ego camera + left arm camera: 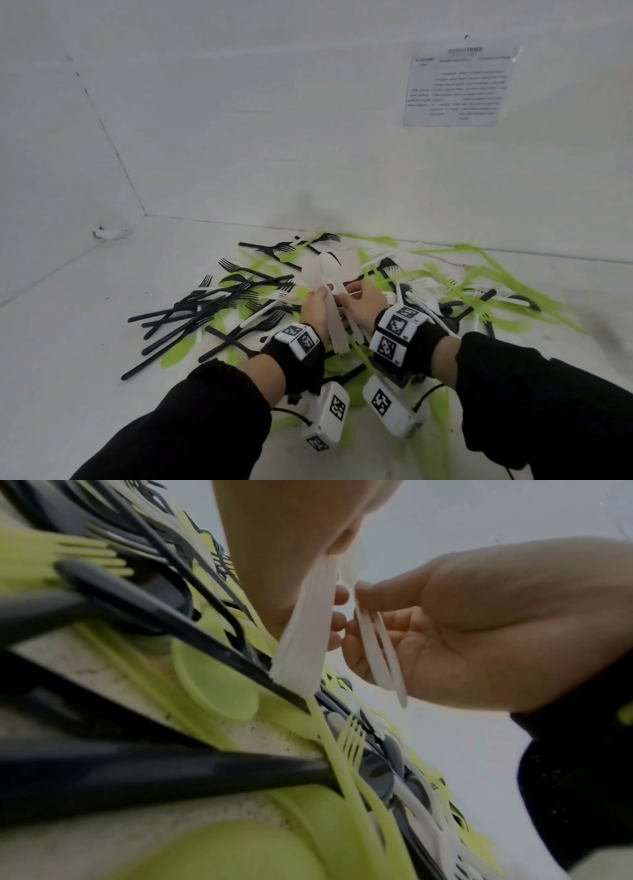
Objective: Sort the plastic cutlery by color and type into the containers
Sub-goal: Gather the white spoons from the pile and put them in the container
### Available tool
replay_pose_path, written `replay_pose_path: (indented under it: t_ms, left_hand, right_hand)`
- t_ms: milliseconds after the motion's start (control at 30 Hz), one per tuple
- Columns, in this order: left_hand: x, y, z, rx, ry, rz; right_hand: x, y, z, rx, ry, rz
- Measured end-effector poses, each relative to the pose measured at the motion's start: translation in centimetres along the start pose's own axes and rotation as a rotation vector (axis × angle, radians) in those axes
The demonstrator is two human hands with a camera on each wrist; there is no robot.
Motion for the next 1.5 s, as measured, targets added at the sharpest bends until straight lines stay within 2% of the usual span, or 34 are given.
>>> replay_pose_path:
  t_ms: [200, 400, 567, 667, 733, 800, 867, 933, 1067, 1233, 1333, 1500]
  left_hand:
    - [0.4, 0.4, -0.7, -0.005, -0.104, -0.063]
    - [0.6, 1.0, -1.0, -0.049, -0.002, -0.043]
    - [-2.3, 1.9, -3.0, -0.016, -0.052, -0.065]
    - [-2.6, 2.0, -3.2, -0.022, -0.083, -0.072]
    - [-0.6, 1.8, -2.1, -0.019, -0.107, -0.082]
    - [1.1, 1.7, -1.2, 0.028, -0.103, -0.088]
    - [0.7, 1.9, -1.6, 0.092, -0.123, -0.135]
    - [0.1, 1.8, -2.0, 0.079, -0.115, -0.126]
    - [-0.8, 2.0, -2.8, 0.100, -0.095, -0.101]
    - [-0.7, 2.5, -3.2, 0.128, -0.127, -0.162]
    - [-1.0, 2.4, -3.1, 0.151, -0.119, -0.152]
    - [-1.5, 1.9, -3.2, 0.115, -0.115, -0.091]
  right_hand:
    - [0.3, 0.0, 0.4, 0.031, -0.054, -0.025]
    - [0.5, -0.9, -0.4, 0.121, -0.200, 0.032]
    - [0.4, -1.2, -0.8, 0.113, -0.250, 0.056]
    - [0.4, -1.6, -1.1, 0.154, -0.321, 0.111]
    - [0.3, -1.7, -1.1, 0.167, -0.350, 0.107]
    - [0.1, -1.6, -0.7, 0.155, -0.326, 0.047]
    - [-0.1, -1.4, -0.3, 0.091, -0.280, -0.030]
    - [-0.2, -1.3, 0.1, 0.026, -0.247, -0.068]
    - [-0.4, -1.4, 0.6, -0.019, -0.207, -0.033]
    - [-0.5, -1.3, 1.1, 0.033, -0.201, 0.017]
    - [-0.4, -1.4, 1.3, -0.021, -0.205, -0.011]
    - [-0.4, -1.5, 1.5, -0.181, -0.057, -0.065]
Point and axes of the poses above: each hand's wrist, its own x-axis away from the middle knuckle, its own y-axis out of the palm, z = x × y, the point moved 4 cm from there along -x, towards the middle knuckle, and after that the axes turned 15 degrees about z, right-handed, at the moved point
